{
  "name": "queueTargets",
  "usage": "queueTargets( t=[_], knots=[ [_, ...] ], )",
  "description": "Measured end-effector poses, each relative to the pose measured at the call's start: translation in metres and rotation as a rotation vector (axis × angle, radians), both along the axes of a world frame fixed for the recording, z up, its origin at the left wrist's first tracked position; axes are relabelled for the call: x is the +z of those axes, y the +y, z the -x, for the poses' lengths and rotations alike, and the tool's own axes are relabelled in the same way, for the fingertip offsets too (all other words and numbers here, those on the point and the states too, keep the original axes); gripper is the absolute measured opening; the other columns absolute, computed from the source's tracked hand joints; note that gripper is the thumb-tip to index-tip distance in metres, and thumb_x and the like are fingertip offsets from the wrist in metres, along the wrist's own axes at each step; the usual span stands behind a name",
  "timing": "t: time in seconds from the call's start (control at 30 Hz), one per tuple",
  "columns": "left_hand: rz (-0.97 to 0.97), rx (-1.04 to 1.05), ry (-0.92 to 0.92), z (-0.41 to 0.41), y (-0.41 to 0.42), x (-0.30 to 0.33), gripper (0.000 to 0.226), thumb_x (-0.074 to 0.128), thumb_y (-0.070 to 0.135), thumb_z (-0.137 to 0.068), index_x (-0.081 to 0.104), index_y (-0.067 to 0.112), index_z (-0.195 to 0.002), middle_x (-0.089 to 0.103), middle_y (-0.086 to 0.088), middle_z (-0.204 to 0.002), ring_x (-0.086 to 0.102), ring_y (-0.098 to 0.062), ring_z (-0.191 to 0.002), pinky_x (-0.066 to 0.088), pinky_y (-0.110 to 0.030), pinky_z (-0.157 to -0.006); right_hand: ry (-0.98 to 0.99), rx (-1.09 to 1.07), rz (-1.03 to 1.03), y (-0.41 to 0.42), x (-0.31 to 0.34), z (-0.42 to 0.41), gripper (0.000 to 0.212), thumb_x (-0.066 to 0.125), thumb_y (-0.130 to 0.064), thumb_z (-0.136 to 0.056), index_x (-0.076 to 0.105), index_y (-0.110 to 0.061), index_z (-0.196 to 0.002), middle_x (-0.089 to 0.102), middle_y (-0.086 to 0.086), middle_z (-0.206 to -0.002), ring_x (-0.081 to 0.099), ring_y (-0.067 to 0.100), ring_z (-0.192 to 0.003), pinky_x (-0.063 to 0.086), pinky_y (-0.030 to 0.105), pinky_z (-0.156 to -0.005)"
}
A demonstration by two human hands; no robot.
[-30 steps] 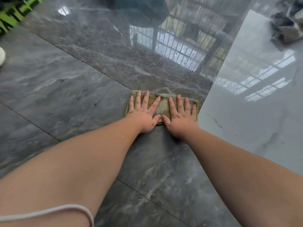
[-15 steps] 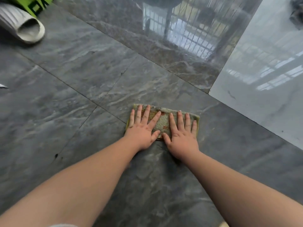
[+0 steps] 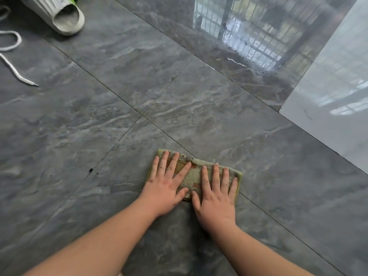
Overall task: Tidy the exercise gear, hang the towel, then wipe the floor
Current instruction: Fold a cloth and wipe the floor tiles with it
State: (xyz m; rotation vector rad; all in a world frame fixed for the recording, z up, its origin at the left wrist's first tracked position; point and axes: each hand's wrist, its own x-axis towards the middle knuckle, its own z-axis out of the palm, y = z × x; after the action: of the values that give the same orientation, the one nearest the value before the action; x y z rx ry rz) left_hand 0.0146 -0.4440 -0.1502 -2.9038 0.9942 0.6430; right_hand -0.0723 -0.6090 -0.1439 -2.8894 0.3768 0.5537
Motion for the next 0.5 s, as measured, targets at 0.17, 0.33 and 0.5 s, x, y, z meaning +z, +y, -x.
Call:
queueTargets(
  t=[0.17, 0.33, 0.5],
  knots=[
    [-0.007, 0.083, -0.023, -0.040, -0.008, 0.001, 0.077, 0.020, 0.067, -0.090, -0.019, 0.038, -0.151, -0.019, -0.014, -0.161, -0.023, -0.039, -0.145, -0.010, -0.060, -0.116, -0.022, 0.063, 0.010, -0.011, 0.001, -0.050, 0.079, 0.030, -0.065, -0.089, 0.004, -0.031, -0.157, -0.004, 0.009, -0.164, -0.012, 0.036, -0.150, -0.004, 0.062, -0.117],
    [-0.028, 0.161, -0.055, -0.096, -0.019, 0.001, 0.077, 0.017, 0.069, -0.090, -0.024, 0.039, -0.148, -0.025, -0.012, -0.160, -0.026, -0.039, -0.144, -0.012, -0.060, -0.115, -0.074, 0.107, 0.010, -0.024, 0.000, -0.118, 0.078, 0.025, -0.067, -0.090, -0.001, -0.034, -0.156, -0.007, 0.006, -0.165, -0.014, 0.033, -0.150, -0.008, 0.060, -0.117],
    [-0.037, 0.209, -0.068, -0.157, -0.031, -0.001, 0.077, 0.019, 0.069, -0.090, -0.024, 0.040, -0.148, -0.026, -0.011, -0.160, -0.026, -0.039, -0.144, -0.013, -0.059, -0.115, -0.119, 0.144, 0.013, -0.035, -0.005, -0.181, 0.077, 0.023, -0.067, -0.090, 0.000, -0.035, -0.156, -0.007, 0.003, -0.165, -0.014, 0.030, -0.150, -0.009, 0.058, -0.118]
  ],
)
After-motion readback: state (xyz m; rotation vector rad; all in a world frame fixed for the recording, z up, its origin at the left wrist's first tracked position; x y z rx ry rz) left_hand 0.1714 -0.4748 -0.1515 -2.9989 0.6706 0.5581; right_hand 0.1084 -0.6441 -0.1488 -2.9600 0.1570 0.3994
